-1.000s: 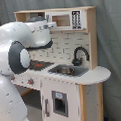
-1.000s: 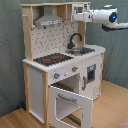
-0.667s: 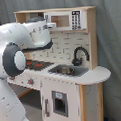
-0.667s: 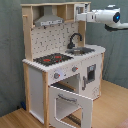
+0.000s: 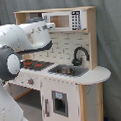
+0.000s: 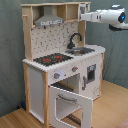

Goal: Play with the kitchen

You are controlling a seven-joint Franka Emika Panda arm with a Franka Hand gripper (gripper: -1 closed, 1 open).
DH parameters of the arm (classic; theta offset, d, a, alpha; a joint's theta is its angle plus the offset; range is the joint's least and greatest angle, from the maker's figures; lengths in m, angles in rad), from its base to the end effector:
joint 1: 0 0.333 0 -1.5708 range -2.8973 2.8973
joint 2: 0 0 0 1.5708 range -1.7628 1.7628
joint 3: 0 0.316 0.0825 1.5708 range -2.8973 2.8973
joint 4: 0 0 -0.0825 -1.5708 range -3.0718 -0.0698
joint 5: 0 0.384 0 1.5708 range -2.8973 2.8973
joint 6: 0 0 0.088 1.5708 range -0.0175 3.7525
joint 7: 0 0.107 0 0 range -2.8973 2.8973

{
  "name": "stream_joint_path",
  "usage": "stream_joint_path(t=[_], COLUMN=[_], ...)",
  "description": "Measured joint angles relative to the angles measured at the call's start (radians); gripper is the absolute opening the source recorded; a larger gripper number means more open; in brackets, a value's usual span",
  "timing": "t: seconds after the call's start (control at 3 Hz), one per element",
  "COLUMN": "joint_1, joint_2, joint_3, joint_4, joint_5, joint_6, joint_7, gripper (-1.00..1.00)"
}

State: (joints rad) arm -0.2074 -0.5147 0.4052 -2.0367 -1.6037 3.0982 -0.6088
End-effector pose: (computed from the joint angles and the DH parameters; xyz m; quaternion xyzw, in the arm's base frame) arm 0.3924 0.2213 0.7140 0.2146 0.6652 0.2932 0.6523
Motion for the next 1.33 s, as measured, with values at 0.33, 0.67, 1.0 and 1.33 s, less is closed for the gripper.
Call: stream_joint_path(t=[0.33,0.67,1.0,1.33], joint_1=[0.003,0.019,0.021,0.021], joint_2=[-0.002,-0.078,-0.179,-0.236], joint_3=[0.001,0.011,0.033,0.077], joint_4=[0.000,-0.001,0.000,0.000], joint_5=[0.000,0.000,0.000,0.000], joint_6=[0.000,-0.007,-0.053,-0.133], joint_7=[0.000,0.000,0.014,0.042], gripper=[1.00,1.00,1.00,1.00])
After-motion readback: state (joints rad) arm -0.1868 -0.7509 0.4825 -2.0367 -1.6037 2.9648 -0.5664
